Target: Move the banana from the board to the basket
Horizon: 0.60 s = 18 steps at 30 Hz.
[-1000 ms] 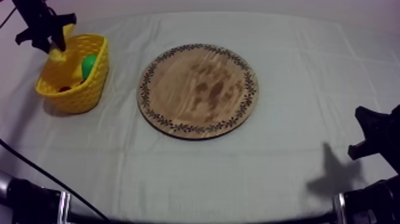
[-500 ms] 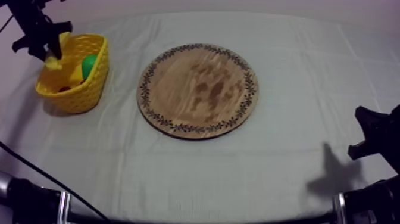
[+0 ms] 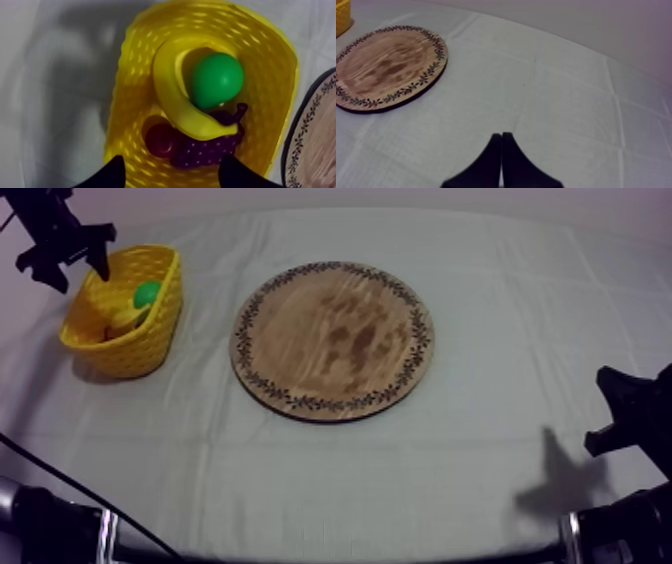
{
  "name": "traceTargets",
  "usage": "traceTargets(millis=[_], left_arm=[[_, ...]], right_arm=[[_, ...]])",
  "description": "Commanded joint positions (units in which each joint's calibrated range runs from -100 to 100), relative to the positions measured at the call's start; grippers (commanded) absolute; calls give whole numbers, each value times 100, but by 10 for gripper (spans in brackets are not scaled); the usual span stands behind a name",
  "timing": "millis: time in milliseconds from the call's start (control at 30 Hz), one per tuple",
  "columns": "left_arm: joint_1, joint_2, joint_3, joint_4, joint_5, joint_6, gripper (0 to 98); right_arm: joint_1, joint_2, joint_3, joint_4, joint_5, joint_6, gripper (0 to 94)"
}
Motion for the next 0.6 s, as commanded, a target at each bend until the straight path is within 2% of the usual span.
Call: traceTargets(millis=[0, 200, 300, 367, 567], left_arm=[[-4, -26, -19, -13, -69, -20, 651], [-6, -342, -197, -134, -592, -14, 385], [-22, -721, -181, -158, -1044, -97, 181], [-44, -1091, -49, -165, -1406, -161, 89], [-71, -2647, 941, -150, -2392, -342, 11]], right_arm=[[0, 0, -3, -2, -2, -1, 3], [0, 0, -3, -2, -2, -1, 3], [0, 0, -3, -2, -2, -1, 3], [0, 0, -3, -2, -2, -1, 3], [0, 0, -3, -2, -2, -1, 3]])
